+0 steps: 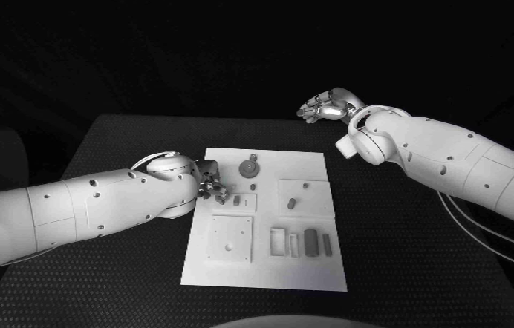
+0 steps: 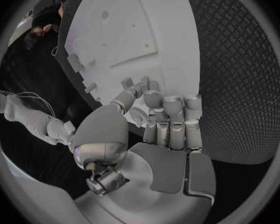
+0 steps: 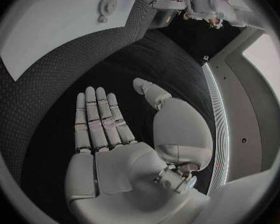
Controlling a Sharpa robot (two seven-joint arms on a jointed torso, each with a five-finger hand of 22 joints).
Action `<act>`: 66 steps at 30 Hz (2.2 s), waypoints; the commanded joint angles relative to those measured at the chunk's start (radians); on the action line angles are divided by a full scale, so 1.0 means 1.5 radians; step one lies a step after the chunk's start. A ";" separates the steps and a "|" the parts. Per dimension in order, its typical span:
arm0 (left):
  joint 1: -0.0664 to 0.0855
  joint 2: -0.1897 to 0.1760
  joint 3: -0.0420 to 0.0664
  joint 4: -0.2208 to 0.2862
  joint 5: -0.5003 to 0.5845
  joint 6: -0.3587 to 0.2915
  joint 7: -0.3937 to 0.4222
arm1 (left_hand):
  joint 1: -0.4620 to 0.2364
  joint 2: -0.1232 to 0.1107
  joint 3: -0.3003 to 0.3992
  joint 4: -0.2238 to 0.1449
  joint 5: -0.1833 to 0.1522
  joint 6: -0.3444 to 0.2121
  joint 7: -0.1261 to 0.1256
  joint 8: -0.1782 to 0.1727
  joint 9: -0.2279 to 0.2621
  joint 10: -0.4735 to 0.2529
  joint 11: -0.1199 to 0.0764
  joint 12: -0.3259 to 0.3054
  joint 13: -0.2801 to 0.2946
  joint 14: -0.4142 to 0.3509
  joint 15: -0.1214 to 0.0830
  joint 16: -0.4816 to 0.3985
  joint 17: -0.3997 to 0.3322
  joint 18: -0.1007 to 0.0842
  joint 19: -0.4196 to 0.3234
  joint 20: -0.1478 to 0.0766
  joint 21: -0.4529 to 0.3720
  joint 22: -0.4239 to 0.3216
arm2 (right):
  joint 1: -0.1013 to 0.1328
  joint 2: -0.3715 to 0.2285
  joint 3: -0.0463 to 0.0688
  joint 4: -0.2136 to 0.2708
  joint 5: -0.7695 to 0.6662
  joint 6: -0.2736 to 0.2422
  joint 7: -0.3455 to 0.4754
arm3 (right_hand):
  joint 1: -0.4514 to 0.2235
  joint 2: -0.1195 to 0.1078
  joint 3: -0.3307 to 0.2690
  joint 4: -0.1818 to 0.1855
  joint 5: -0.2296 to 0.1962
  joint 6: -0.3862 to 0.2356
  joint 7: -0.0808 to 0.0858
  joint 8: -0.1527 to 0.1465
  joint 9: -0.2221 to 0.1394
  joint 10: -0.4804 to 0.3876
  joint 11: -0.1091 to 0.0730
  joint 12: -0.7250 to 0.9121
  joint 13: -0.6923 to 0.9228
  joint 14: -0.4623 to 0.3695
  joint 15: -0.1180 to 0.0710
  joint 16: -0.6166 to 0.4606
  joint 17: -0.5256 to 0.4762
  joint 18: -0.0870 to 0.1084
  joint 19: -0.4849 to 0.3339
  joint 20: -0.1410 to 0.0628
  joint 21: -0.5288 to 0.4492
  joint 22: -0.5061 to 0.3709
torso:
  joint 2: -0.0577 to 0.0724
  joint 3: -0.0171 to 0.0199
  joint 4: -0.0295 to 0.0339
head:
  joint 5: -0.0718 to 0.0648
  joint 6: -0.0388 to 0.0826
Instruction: Assemble the parts on the task board
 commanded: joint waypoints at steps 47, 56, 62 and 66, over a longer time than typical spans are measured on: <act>-0.005 -0.007 0.000 -0.004 0.006 -0.006 0.006 | -0.094 -0.102 -0.009 0.123 -0.210 0.038 -0.045 0.063 0.196 0.017 -0.028 0.018 -0.023 0.005 -0.028 0.010 -0.013 0.018 -0.002 -0.088 0.001 0.009 | 0.000 0.000 0.000 -0.002 0.000 0.009 0.004 | 0.001 0.002 -0.004 0.000 0.002 -0.004 0.016 0.004 -0.002 0.004 0.001 -0.004 -0.001 -0.005 0.000 -0.004 -0.001 -0.009 -0.005 0.001 -0.006 0.002 | 0.000 -0.0006 0.0001 | -0.006 -0.003; -0.005 -0.011 0.003 0.001 0.026 -0.028 0.013 | -0.153 -0.110 -0.103 0.130 -0.209 0.033 -0.048 0.066 0.205 0.011 -0.031 0.023 -0.021 -0.003 -0.033 0.016 -0.011 0.025 -0.016 -0.091 -0.001 0.009 | 0.000 0.000 0.000 -0.002 0.000 0.009 0.004 | 0.001 0.002 -0.004 0.000 0.002 -0.004 0.016 0.004 -0.002 0.004 0.001 -0.005 -0.001 -0.006 0.001 -0.005 -0.001 -0.009 -0.005 0.001 -0.006 0.002 | 0.000 -0.0004 0.0006 | -0.006 -0.003; -0.005 -0.016 0.007 0.002 0.033 -0.059 0.018 | -0.152 -0.108 -0.108 0.131 -0.209 0.032 -0.048 0.065 0.205 0.010 -0.033 0.023 -0.021 -0.004 -0.034 0.016 -0.011 0.027 -0.017 -0.092 -0.002 0.008 | 0.000 0.000 0.000 -0.002 0.000 0.009 0.004 | 0.001 0.002 -0.004 0.000 0.002 -0.005 0.016 0.004 -0.002 0.004 0.001 -0.005 -0.001 -0.006 0.001 -0.005 -0.001 -0.009 -0.005 0.001 -0.006 0.003 | 0.000 0.0001 0.0004 | -0.006 -0.001; -0.004 -0.024 0.022 0.004 0.059 -0.094 0.027 | -0.137 -0.094 -0.117 0.122 -0.209 0.021 -0.045 0.059 0.204 0.002 -0.031 0.014 -0.026 -0.012 -0.036 0.006 -0.016 0.027 -0.022 -0.091 -0.006 0.007 | 0.000 -0.001 0.000 -0.002 0.000 0.009 0.004 | 0.001 0.002 -0.004 0.000 0.002 -0.005 0.016 0.004 -0.002 0.004 0.001 -0.005 -0.001 -0.006 0.001 -0.005 -0.001 -0.009 -0.005 0.001 -0.006 0.003 | 0.000 0.0005 0.0001 | -0.007 0.001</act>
